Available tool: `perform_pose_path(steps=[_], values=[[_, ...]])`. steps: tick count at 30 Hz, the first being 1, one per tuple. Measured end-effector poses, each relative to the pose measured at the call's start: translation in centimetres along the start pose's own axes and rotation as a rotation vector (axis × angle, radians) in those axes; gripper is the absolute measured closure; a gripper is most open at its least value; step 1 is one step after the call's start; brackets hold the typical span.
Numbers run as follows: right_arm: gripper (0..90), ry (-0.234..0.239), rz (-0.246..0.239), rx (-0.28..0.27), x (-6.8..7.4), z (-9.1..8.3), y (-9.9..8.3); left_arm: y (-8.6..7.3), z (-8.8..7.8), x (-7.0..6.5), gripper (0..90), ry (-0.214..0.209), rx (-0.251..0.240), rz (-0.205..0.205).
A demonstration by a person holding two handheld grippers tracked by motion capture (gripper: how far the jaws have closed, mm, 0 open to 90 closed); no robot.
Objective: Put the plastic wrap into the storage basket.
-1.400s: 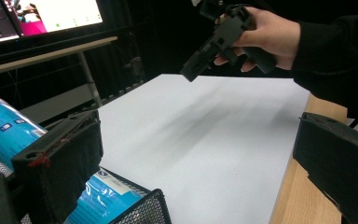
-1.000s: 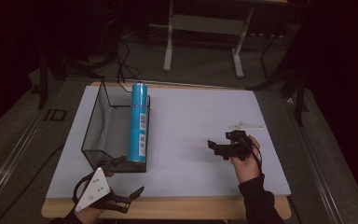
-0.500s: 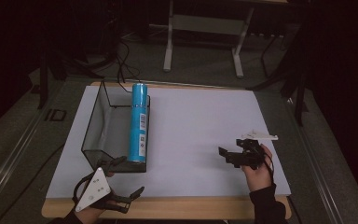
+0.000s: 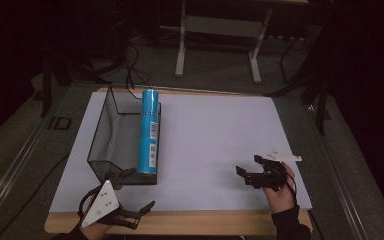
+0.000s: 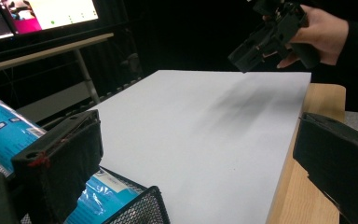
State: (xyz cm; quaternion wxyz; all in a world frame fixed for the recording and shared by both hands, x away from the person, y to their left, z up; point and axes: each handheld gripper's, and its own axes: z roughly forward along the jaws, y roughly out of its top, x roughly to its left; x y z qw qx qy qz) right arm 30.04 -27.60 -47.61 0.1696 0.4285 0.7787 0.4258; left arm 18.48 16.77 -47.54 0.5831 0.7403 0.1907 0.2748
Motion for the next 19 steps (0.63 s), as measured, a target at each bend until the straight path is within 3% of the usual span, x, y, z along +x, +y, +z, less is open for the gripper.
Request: perform_pose_path(steps=[2,10,19], values=[[13.7,0.009,0.009,0.027,0.0,0.5,-0.2,0.0,0.0,0.0,2.0,-0.003,0.002,-0.001],[13.7,-0.001,-0.037,0.041,0.4,1.5,-0.5,-0.1,0.2,-0.1,2.0,-0.014,0.007,0.001],[13.7,-0.018,-0.043,0.043,0.3,1.7,-0.7,-0.1,0.2,-0.1,2.0,-0.016,0.012,0.009]])
